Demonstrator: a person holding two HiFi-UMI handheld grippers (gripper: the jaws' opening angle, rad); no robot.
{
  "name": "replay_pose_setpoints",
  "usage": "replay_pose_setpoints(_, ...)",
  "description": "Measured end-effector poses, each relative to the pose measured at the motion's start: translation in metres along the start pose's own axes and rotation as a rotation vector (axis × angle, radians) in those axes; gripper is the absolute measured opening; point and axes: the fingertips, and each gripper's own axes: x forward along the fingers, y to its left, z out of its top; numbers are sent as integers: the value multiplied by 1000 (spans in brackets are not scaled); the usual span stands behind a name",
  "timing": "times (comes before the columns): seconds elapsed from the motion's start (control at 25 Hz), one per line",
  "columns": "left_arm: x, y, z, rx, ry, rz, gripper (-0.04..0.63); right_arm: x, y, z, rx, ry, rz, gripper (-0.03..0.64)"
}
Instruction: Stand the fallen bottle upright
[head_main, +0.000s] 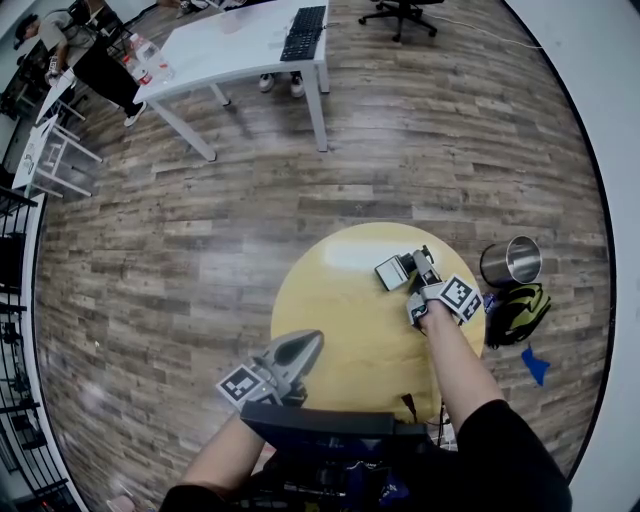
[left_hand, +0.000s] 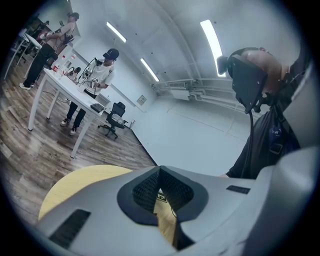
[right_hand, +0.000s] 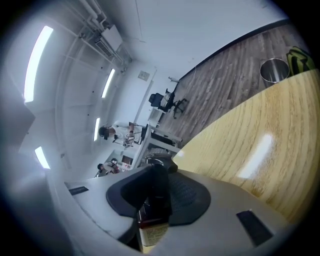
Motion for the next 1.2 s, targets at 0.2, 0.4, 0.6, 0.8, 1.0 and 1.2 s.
replay_pose_setpoints(0.2,3,-3,1,2,-1,-2,23,1,26,2,-172,27,26,112)
replay_pose_setpoints(0.4,7,-8,0,4,-3,-6,23,0,39,-3,-328,63,38,112)
replay_pose_setpoints(0.6,1,-11,3,5,-2,-10,23,-2,58,-18,-495,99,62,112)
replay_pose_setpoints(0.8,0,-13,1,5,-4,-9,23,-5,68,-30,-633,128,81,112)
replay_pose_setpoints(1.0,-3,-16,-2,7,-10,-10,23,-9,72,-38,-714,135,94,112)
replay_pose_setpoints(1.2,-10,-20,-4,7,-15,-8,23,-14,77,-50,-789,146,103,112)
